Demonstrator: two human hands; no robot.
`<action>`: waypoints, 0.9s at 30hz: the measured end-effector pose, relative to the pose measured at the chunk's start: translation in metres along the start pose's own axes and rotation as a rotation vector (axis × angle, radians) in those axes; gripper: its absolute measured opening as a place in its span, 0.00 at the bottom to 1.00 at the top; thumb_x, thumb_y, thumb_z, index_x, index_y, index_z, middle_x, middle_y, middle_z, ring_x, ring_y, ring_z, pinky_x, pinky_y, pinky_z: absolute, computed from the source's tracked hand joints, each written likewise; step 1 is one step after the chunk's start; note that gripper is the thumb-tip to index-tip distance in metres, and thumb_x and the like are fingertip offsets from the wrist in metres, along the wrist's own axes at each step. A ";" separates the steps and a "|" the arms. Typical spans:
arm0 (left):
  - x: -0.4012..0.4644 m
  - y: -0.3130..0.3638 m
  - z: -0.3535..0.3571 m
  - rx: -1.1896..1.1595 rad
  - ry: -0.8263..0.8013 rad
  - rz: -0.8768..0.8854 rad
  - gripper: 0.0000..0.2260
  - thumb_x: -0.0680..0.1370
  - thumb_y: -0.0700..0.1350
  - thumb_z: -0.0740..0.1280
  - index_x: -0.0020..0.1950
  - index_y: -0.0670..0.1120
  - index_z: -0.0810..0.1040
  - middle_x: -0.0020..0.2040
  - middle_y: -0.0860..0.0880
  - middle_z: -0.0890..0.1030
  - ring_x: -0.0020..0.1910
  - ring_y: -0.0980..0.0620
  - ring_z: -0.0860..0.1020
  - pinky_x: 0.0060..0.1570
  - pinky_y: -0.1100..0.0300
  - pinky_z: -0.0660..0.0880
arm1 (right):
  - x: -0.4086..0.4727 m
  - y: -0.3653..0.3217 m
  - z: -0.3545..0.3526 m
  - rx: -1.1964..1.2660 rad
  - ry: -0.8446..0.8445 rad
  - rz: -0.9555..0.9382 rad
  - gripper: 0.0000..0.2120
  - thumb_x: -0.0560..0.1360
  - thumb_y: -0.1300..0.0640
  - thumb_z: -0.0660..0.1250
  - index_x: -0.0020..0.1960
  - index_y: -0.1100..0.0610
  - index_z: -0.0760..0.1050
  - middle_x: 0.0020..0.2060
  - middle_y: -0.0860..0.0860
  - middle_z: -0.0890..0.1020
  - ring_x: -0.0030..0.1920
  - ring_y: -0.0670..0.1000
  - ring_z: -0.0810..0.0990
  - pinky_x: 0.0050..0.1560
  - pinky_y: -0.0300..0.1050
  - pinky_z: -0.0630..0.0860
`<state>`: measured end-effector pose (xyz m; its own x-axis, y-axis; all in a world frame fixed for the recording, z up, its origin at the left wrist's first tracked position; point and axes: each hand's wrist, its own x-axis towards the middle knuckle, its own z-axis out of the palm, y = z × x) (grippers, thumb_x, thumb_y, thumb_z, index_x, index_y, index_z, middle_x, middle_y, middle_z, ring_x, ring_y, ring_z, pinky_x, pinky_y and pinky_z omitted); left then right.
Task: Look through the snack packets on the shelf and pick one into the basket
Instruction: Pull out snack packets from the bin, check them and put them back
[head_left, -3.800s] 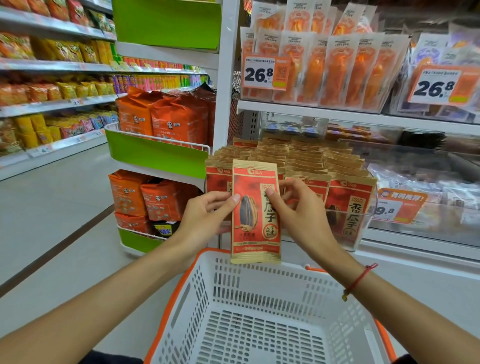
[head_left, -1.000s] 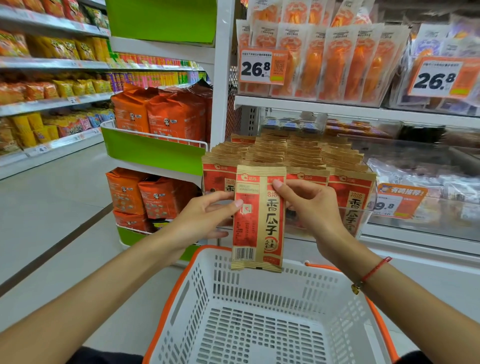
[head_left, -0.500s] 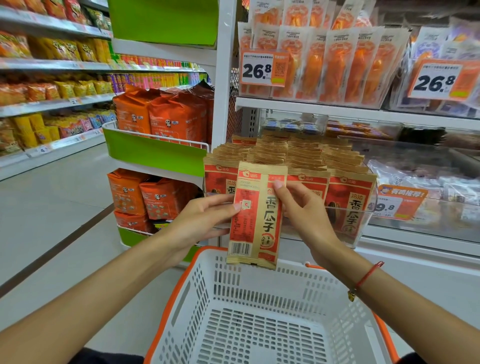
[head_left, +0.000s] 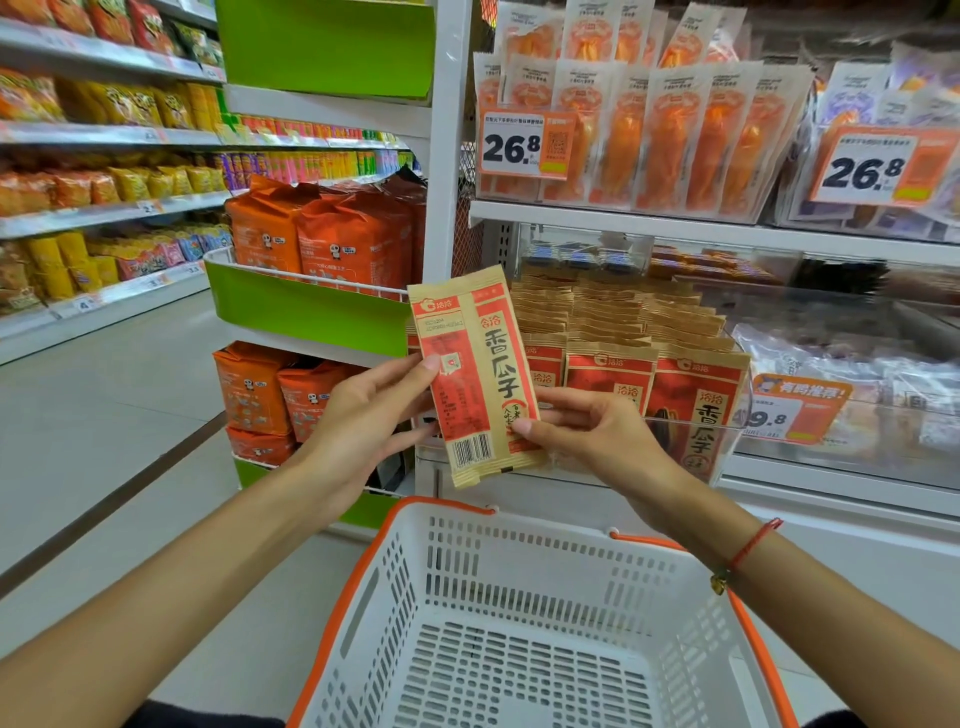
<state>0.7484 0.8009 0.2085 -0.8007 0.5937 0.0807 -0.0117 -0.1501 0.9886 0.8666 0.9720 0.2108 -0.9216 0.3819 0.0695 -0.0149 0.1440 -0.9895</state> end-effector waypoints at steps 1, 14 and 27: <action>0.001 0.000 0.000 0.002 0.000 0.004 0.12 0.79 0.49 0.65 0.62 0.49 0.78 0.52 0.53 0.85 0.55 0.56 0.82 0.55 0.57 0.78 | 0.000 -0.001 0.000 -0.001 0.002 -0.006 0.19 0.72 0.63 0.72 0.63 0.58 0.78 0.43 0.50 0.87 0.43 0.45 0.85 0.38 0.32 0.78; -0.002 -0.001 0.003 0.040 0.022 0.004 0.07 0.82 0.48 0.62 0.57 0.57 0.78 0.53 0.55 0.84 0.54 0.58 0.81 0.54 0.61 0.78 | -0.007 -0.001 0.010 -0.298 0.072 -0.240 0.21 0.72 0.58 0.74 0.64 0.52 0.77 0.45 0.46 0.85 0.41 0.48 0.84 0.43 0.44 0.83; -0.015 0.013 0.018 -0.234 0.005 -0.122 0.17 0.70 0.54 0.72 0.58 0.52 0.78 0.52 0.48 0.85 0.50 0.52 0.84 0.45 0.57 0.82 | 0.005 0.002 0.011 -1.293 0.497 -1.216 0.13 0.72 0.63 0.73 0.57 0.56 0.83 0.44 0.54 0.82 0.39 0.55 0.76 0.40 0.47 0.68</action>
<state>0.7713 0.8045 0.2224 -0.7880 0.6145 -0.0382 -0.2456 -0.2569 0.9347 0.8577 0.9636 0.2082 -0.4417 -0.2893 0.8493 -0.0123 0.9484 0.3167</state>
